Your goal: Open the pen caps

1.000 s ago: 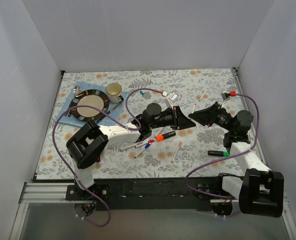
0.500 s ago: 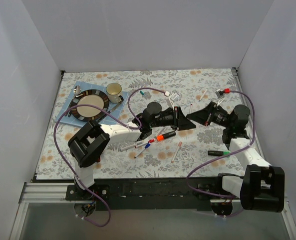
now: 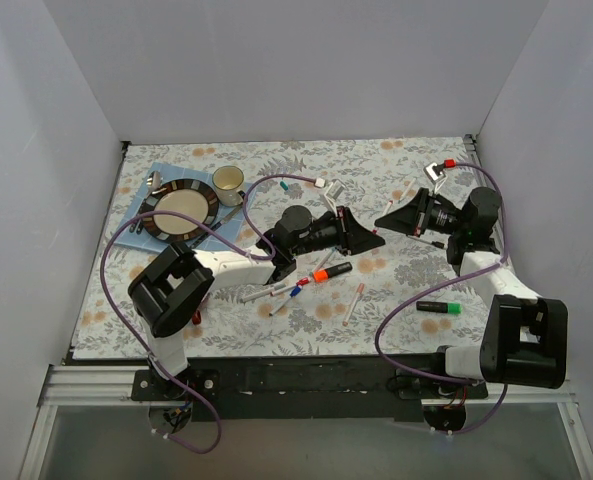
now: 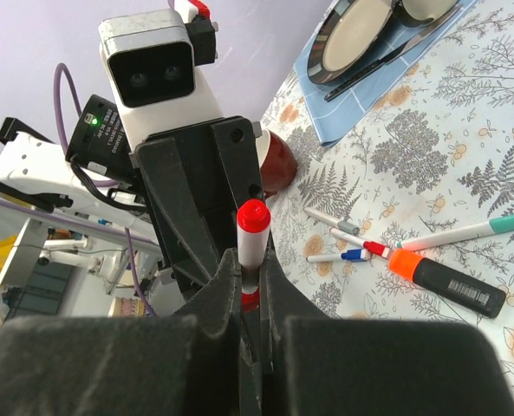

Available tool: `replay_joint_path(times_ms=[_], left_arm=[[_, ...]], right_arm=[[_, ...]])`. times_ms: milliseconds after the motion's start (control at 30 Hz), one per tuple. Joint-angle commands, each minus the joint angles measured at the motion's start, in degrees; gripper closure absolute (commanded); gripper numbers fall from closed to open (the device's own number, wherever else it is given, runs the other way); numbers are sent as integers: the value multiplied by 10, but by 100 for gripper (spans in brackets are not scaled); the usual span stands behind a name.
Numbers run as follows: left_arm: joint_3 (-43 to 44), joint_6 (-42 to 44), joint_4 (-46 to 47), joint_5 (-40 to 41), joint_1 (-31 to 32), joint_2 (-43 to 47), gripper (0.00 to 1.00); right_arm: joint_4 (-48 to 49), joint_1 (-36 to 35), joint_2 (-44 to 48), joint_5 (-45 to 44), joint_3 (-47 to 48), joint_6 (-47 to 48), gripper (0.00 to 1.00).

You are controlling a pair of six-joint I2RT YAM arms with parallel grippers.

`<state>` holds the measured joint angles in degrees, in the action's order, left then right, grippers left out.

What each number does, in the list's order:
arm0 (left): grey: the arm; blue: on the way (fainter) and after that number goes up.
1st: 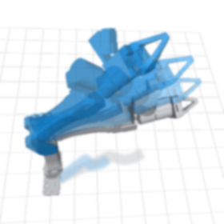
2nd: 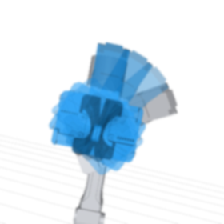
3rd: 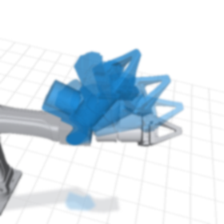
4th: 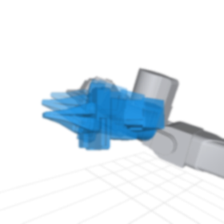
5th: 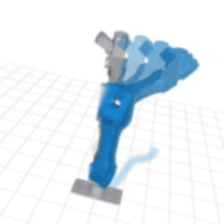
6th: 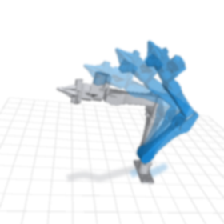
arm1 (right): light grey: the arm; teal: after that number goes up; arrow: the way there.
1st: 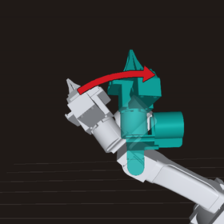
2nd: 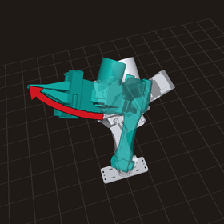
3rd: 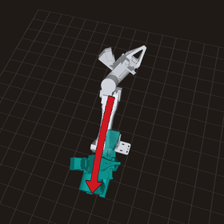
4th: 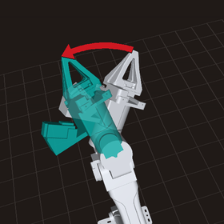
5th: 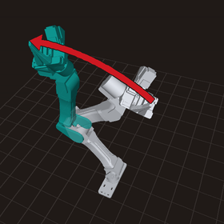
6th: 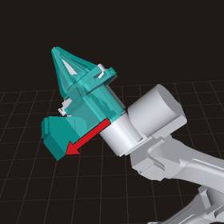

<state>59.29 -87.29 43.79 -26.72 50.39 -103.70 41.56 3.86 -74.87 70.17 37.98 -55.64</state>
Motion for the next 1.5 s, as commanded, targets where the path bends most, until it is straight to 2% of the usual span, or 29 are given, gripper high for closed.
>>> replay_joint_path(times_ms=[0, 467, 733, 767, 800, 900, 1167, 1367, 1467], left_arm=[[-62, 25, -125, -134, 16, 14, 100], [-66, 57, -140, -175, 16, 15, 100], [-66, 84, -129, -177, 16, 33, 99], [-63, 85, -129, -180, 15, 33, 76], [-61, 91, -132, -180, 15, 34, 64], [-61, 102, -137, -167, 15, 45, 38], [-47, 115, -123, -146, 12, 61, 29], [-31, 144, -122, -78, 1, 78, 20], [-29, 147, -96, -65, -4, 84, 18]], right_arm=[[113, 65, -7, -188, 92, 3, 99], [164, 96, -19, -178, 87, -25, 99], [186, 95, -2, -152, 47, -33, 99], [188, 95, 1, -147, 43, -34, 99], [193, 95, 5, -145, 34, -38, 99], [208, 94, 17, -131, 20, -52, 99], [208, 85, 46, -94, -27, -57, 99], [201, 63, 78, -53, -73, -47, 99], [167, 47, 95, -36, -84, -21, 99]])
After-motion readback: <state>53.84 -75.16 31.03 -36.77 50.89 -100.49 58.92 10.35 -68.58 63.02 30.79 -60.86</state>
